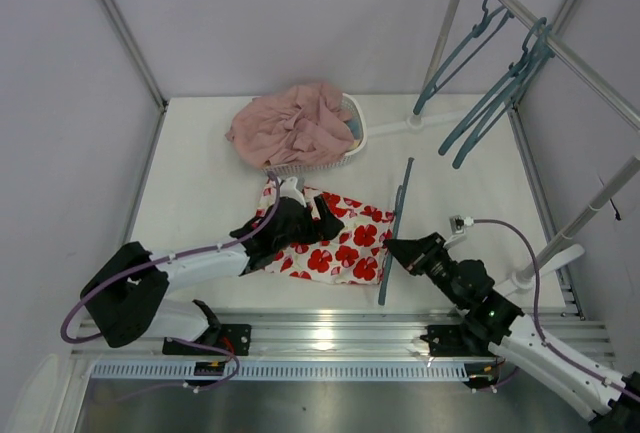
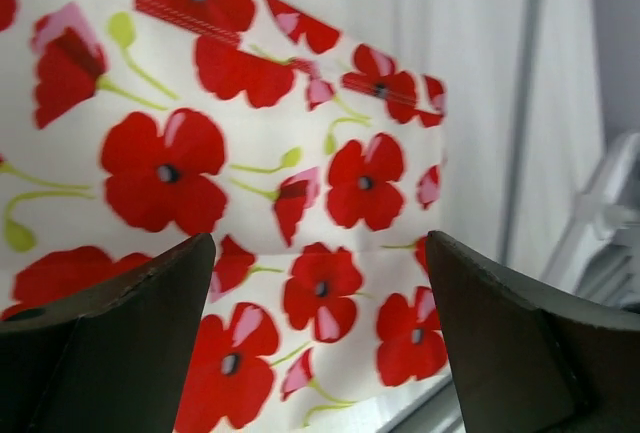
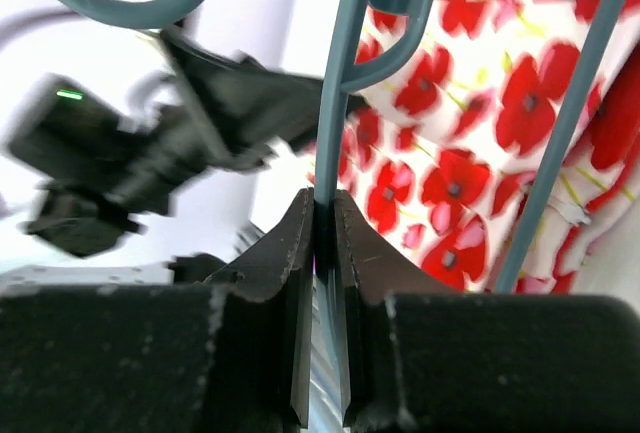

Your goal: Place the skirt on the hanger

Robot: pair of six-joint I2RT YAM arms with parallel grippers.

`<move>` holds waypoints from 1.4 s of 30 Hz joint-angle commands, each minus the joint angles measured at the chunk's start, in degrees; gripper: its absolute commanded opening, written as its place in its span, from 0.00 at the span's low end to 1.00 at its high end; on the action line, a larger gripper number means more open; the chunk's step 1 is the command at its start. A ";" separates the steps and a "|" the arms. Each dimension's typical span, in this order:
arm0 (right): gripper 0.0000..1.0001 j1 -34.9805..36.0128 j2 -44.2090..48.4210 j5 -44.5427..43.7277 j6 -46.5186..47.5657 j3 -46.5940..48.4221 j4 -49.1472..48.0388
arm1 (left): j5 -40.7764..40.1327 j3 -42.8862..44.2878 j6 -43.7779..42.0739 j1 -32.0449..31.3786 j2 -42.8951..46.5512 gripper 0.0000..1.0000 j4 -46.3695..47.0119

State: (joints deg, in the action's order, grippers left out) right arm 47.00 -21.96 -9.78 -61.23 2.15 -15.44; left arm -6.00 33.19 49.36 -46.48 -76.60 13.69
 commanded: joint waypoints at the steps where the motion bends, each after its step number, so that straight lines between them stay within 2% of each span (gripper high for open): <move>1: 0.00 -0.77 10.59 -2.61 1.29 -3.65 15.48 | -3.58 0.56 -6.37 -0.98 1.45 0.90 -4.11; 4: 0.00 -1.30 17.11 -2.00 1.12 -2.51 23.52 | -6.30 6.00 -10.15 -5.10 -1.97 0.88 -9.11; 10: 0.00 -1.30 14.66 -4.45 2.87 4.08 31.87 | -5.25 15.40 -11.04 -10.47 -11.19 0.89 -8.95; 14: 0.00 -1.56 16.85 -6.91 4.10 7.51 38.37 | -5.60 21.99 -12.53 -13.54 -17.69 0.89 -10.78; 16: 0.00 -1.56 19.22 -7.01 3.84 7.69 39.34 | -7.88 28.29 -13.59 -14.77 -22.51 0.89 -15.34; 19: 0.00 -1.74 19.50 -6.04 3.75 7.52 39.00 | -9.03 32.45 -12.98 -15.57 -27.71 0.89 -18.09; 25: 0.00 -1.92 19.58 -4.02 3.84 7.51 35.83 | -7.54 33.60 -12.36 -15.92 -32.29 0.88 -16.68; 33: 0.00 -2.62 19.67 -4.19 4.81 10.76 35.92 | -9.91 38.53 -12.54 -16.80 -40.02 0.84 -21.69; 35: 0.00 -2.71 19.58 -4.02 4.63 10.77 35.57 | -10.00 38.00 -11.84 -16.80 -40.65 0.76 -21.43; 38: 0.00 -2.79 19.58 -3.05 3.93 9.89 34.52 | -9.91 35.64 -10.09 -16.72 -40.39 0.52 -19.50; 39: 0.00 -2.88 19.67 -2.79 3.75 9.02 34.17 | -10.00 34.67 -9.38 -16.54 -39.51 0.37 -18.10; 41: 0.00 -2.97 19.67 -1.74 2.97 8.05 32.32 | -10.00 30.82 -6.93 -15.40 -38.37 0.25 -16.17; 42: 0.00 -2.97 19.58 -1.21 2.96 7.61 31.36 | -9.39 29.66 -5.96 -14.70 -37.75 0.15 -15.02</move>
State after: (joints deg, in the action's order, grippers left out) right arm 44.27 -2.92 -12.73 -58.06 10.13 20.93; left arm -17.28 68.05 39.70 -62.35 -113.93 0.05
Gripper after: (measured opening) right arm 0.132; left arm 0.217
